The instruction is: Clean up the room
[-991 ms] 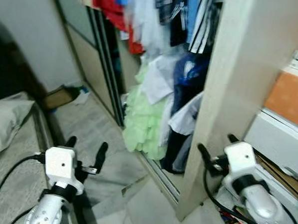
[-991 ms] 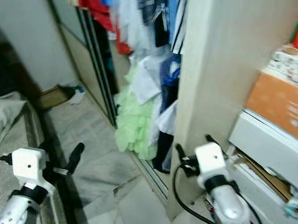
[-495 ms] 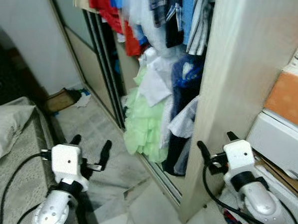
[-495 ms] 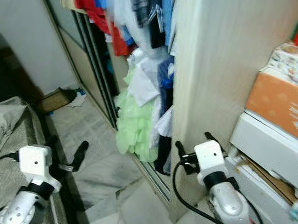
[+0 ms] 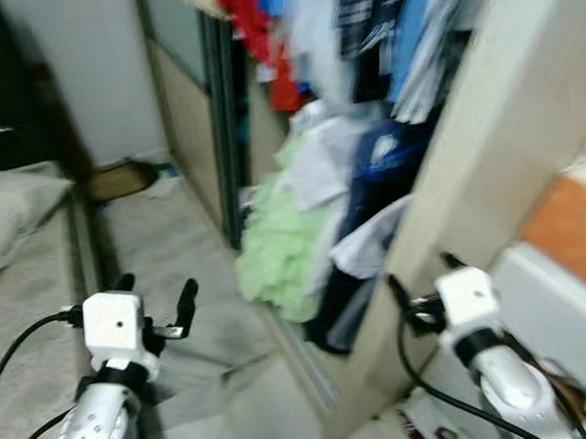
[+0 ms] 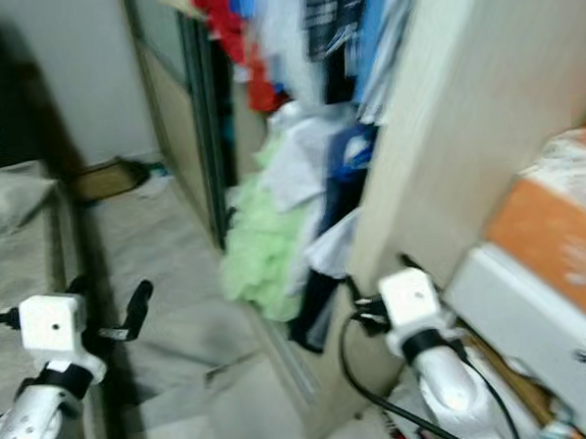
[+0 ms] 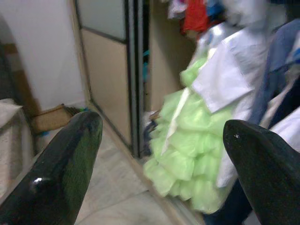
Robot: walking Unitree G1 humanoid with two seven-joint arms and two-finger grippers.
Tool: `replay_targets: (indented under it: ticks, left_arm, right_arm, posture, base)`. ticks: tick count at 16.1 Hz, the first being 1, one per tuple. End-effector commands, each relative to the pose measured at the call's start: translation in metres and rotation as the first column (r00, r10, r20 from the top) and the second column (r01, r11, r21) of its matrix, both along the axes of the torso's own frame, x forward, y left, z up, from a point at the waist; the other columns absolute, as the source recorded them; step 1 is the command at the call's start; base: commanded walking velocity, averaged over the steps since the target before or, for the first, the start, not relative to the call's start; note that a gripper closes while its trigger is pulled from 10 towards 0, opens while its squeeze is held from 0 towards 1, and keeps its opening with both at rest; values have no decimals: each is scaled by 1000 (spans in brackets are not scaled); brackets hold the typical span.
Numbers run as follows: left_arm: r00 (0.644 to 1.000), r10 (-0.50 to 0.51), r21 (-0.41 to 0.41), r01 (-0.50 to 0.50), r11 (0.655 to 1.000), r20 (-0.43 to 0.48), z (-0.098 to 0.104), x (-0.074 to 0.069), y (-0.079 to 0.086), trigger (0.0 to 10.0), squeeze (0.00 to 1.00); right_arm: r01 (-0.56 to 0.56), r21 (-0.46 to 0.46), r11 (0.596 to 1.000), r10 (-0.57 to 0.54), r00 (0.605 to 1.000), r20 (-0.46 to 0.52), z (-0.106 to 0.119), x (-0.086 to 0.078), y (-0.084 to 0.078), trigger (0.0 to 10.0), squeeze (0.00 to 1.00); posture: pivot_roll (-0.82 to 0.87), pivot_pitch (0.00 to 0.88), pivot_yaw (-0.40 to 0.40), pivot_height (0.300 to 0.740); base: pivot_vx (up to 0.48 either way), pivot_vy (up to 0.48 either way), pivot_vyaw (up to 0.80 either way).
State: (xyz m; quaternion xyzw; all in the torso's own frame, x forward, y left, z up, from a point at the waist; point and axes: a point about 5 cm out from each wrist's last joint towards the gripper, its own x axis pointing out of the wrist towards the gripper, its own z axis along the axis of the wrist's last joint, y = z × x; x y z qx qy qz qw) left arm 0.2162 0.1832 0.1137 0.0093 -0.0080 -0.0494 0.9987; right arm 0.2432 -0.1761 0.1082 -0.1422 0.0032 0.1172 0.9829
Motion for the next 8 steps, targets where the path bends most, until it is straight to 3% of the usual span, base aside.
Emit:
replay_targets:
  ticks: [1,3,8]
  left_arm:
    - [1000,-10,-1,10,1000,11,1,1,-6,10000,0]
    - [1000,-8,-8,8,1000,14,0,1,-8,10000,0]
    - [1000,-20,-3,20,1000,12,-1,7,-11,10000,0]
  right_arm:
    - [-8,-7,1000,8,1000,2,3,2,-3,10000,0]
    - [-10,-13,1000,10,1000,1,4,2,-6,10000,0]
    - [50,-43,998,-50,999,-2,2,-4,-15,10000,0]
  posture:
    - [-42,0,-99,740]
    - [-47,0,-103,740]
    - [-72,0,-90,740]
  base:
    - [0,0,563]
    - [0,0,484]
    - [0,0,0]
